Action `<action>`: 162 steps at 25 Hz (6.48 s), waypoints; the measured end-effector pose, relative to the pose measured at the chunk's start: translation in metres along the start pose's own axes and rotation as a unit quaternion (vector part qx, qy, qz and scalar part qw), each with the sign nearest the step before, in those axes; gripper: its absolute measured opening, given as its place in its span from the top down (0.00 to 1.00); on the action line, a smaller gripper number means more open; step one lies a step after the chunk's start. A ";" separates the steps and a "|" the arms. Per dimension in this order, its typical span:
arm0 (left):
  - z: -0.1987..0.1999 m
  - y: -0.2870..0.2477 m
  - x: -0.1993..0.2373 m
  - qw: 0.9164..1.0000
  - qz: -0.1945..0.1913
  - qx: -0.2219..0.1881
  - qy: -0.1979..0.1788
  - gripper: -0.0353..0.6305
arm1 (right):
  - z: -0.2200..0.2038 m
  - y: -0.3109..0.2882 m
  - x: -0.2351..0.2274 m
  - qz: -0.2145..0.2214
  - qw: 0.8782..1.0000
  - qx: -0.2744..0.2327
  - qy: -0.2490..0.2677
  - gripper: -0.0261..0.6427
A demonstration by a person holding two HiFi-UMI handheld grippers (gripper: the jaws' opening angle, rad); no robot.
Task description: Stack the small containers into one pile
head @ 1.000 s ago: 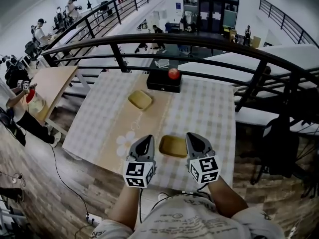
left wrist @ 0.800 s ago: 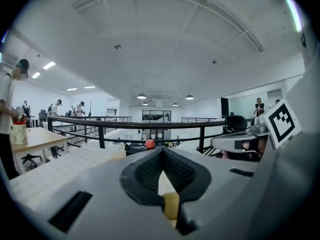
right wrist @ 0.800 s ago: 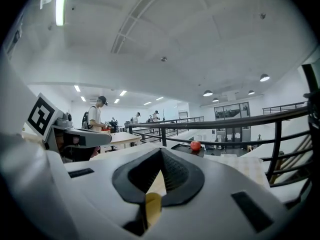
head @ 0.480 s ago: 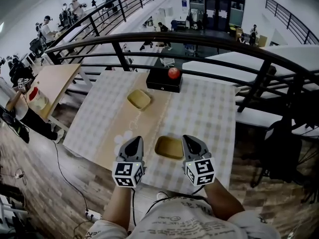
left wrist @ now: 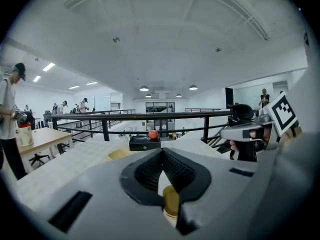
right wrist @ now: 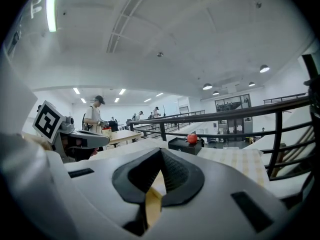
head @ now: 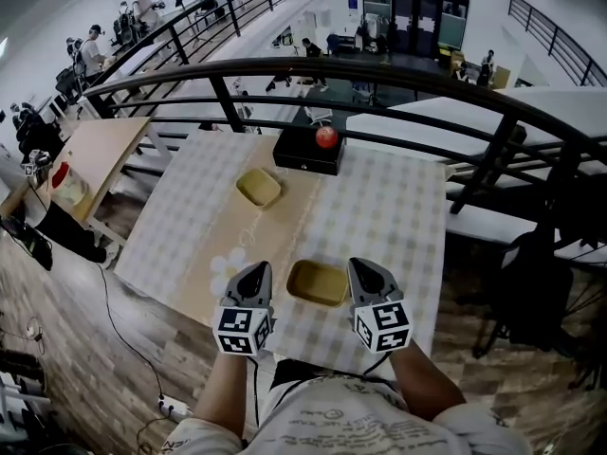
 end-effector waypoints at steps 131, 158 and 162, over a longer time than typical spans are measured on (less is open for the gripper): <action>-0.143 0.014 -0.191 0.661 -0.329 0.198 -0.645 0.92 | -0.073 0.162 -0.040 -0.203 0.972 0.074 -0.094 0.96; -0.176 0.009 -0.195 0.648 -0.327 0.202 -0.657 0.92 | -0.095 0.181 -0.043 -0.202 0.969 0.095 -0.101 0.96; -0.174 0.010 -0.198 0.657 -0.337 0.193 -0.647 0.91 | -0.097 0.179 -0.043 -0.199 0.970 0.100 -0.102 0.96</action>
Point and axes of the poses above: the fingertips, and each gripper's own axes: y backward along the fingers, x to its left, z out of its top, the point moved 1 cm from there along y, backward along the fingers, and after that the axes turned 13 degrees about z, right-handed, at the moved point
